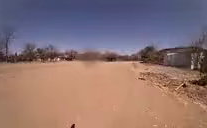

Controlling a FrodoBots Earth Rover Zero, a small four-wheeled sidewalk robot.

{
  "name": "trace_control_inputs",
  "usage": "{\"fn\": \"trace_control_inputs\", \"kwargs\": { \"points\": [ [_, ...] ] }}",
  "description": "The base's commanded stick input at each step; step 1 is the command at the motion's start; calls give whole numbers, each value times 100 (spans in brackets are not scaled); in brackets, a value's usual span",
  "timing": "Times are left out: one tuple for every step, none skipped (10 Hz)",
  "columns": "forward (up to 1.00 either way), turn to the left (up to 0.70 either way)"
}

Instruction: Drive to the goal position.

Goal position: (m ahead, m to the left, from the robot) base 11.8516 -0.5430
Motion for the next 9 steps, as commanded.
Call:
{"fn": "trace_control_inputs", "kwargs": {
  "points": [
    [100,0],
    [100,0],
    [100,0],
    [100,0],
    [100,0],
    [100,0],
    [100,0],
    [100,0],
    [100,0]
  ]
}}
